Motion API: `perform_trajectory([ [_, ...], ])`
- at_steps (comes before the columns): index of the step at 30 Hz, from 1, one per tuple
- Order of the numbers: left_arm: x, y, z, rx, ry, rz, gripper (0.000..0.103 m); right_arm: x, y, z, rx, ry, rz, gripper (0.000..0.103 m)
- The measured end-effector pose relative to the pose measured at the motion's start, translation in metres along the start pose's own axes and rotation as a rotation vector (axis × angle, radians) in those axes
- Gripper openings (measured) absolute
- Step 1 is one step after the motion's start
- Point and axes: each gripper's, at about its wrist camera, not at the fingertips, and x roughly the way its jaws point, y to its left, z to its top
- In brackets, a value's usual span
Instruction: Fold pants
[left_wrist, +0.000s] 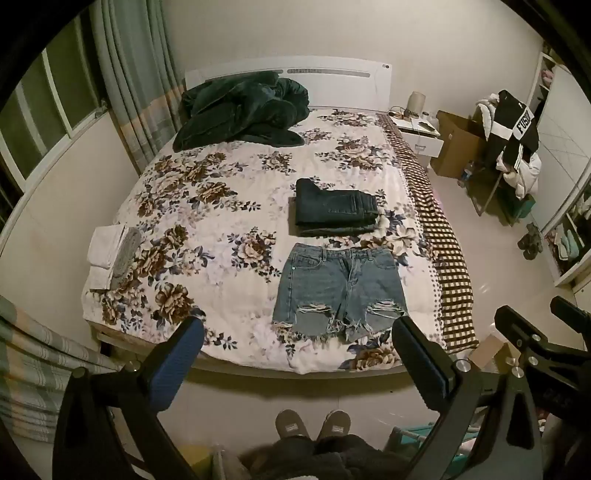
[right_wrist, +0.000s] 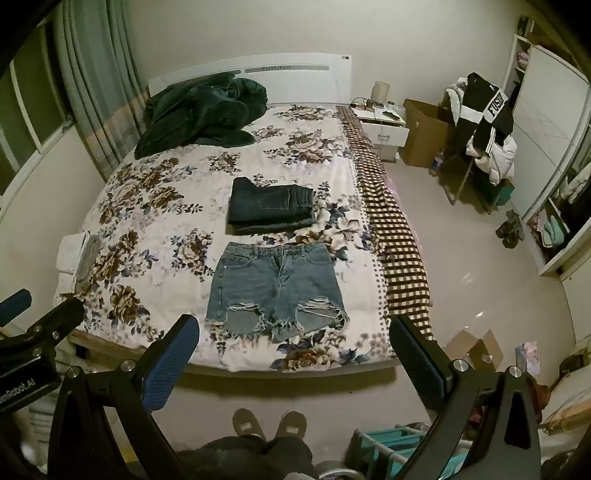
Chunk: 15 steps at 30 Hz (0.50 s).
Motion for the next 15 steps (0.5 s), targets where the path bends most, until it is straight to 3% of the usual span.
perform_trajectory([
  [15,0.0000,0.0003,0.0001,-0.002,-0.005,-0.001,0.103,0.0000,0.0002,-0.0010,-0.010,0.009,-0.005,0.103],
])
